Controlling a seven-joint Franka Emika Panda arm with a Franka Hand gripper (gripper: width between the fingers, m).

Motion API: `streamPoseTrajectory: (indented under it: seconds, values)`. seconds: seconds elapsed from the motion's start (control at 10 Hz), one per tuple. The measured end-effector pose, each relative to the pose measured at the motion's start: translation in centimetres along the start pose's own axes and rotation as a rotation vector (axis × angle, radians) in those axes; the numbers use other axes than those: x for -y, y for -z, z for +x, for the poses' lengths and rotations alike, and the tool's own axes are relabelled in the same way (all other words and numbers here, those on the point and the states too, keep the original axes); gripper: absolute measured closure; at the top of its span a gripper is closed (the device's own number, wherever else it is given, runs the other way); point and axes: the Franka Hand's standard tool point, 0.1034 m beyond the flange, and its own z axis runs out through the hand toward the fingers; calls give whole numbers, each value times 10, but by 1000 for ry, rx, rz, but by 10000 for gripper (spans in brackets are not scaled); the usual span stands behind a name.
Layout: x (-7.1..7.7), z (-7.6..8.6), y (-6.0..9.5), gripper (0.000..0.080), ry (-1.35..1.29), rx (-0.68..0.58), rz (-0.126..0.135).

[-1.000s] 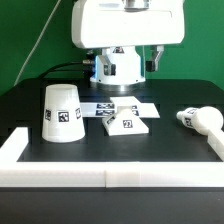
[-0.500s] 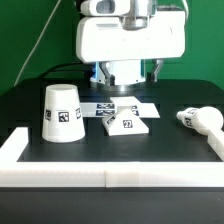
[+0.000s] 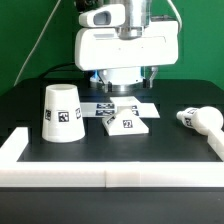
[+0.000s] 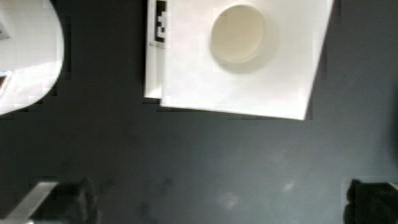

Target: Assemble lamp

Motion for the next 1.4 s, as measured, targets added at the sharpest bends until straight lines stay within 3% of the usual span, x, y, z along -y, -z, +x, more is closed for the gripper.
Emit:
streamPoseTrajectory:
  seconds: [0.4,1.4]
  values:
    - [0,-22,-15,100,-134,27,13]
    - [7,-35,-41,100,-110,45,18]
